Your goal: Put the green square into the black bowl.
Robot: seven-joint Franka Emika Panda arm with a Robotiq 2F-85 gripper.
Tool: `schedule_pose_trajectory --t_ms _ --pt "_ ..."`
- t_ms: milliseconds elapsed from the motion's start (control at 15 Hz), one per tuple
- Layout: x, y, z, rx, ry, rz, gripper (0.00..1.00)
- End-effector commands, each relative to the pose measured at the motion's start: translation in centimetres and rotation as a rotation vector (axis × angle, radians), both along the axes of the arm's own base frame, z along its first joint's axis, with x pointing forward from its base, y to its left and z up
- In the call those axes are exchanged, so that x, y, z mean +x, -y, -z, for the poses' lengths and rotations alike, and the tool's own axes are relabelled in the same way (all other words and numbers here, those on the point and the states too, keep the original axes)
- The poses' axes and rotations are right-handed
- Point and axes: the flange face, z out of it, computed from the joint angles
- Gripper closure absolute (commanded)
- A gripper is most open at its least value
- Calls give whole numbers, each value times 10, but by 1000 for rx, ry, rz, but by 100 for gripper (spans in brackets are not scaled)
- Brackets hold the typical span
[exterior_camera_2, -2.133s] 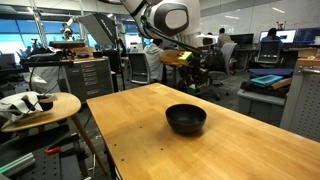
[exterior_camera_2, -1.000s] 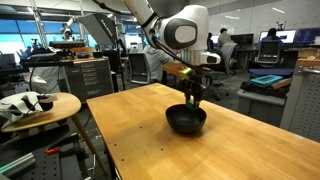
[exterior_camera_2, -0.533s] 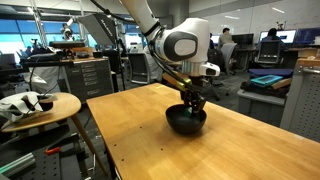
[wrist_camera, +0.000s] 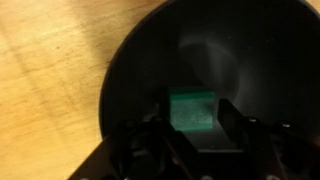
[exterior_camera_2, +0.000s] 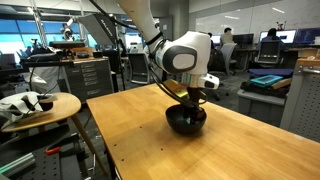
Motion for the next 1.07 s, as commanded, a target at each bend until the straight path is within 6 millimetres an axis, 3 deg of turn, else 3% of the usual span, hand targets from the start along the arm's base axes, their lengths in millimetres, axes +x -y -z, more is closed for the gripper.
schedule_pose_trajectory --t_ms 0,133,667,1000 --pt "1 -5 -12 26 23 35 12" --pt "3 -10 -23 34 29 40 1" --pt "9 -31 -98 79 41 80 0" --pt "6 -45 -155 82 -95 2 0"
